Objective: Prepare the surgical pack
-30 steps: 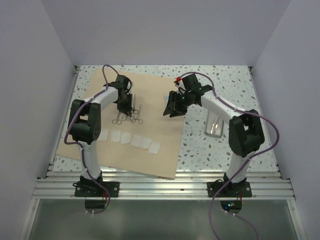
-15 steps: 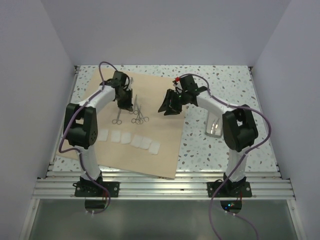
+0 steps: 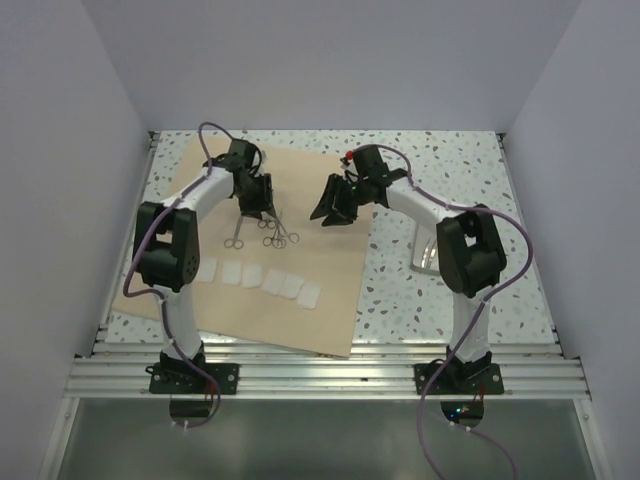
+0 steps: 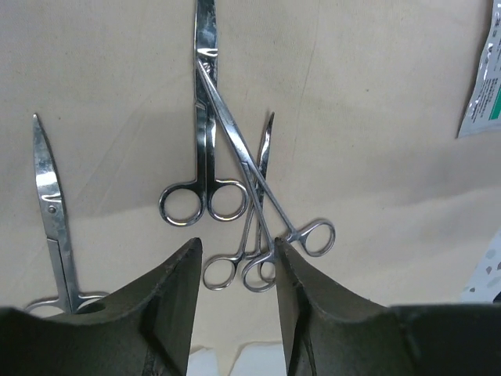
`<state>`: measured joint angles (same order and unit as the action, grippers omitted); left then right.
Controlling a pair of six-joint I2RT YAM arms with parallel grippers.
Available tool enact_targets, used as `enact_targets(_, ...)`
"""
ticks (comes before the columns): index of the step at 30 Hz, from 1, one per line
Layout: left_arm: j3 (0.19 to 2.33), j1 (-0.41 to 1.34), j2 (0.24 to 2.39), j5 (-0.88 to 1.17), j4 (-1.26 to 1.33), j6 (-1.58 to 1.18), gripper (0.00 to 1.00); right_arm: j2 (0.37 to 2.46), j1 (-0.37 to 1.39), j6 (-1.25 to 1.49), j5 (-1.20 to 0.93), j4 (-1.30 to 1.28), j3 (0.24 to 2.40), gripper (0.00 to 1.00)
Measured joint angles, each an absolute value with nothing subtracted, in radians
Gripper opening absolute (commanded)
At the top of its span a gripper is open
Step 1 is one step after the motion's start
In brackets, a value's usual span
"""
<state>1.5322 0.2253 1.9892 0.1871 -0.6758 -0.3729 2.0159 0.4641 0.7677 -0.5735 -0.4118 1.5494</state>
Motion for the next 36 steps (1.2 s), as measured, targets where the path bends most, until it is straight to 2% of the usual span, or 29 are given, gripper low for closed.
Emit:
enact_targets(7, 1.666, 0.24, 2.093, 0.15, -0.688, -0.456, 0.48, 2.002, 0.464, 0.71, -0.545, -0.47, 1.53, 0.48)
enact_targets(13, 1.748, 0.278, 2.148, 0.079, -0.72, -0.555, 0.43, 1.989, 0.463, 0.686, -0.541, -0.489, 1.529, 0.48)
enact_targets(23, 1.777, 0.284, 2.166, -0.052, -0.782, -0.673, 0.39, 1.954, 0.44, 0.657, -0.542, -0.501, 1.498, 0.48)
enact_targets(36, 1.841, 0.284, 2.245, -0.094, -0.829, -0.76, 0.39, 1.947, 0.422, 0.639, -0.544, -0.502, 1.474, 0.48)
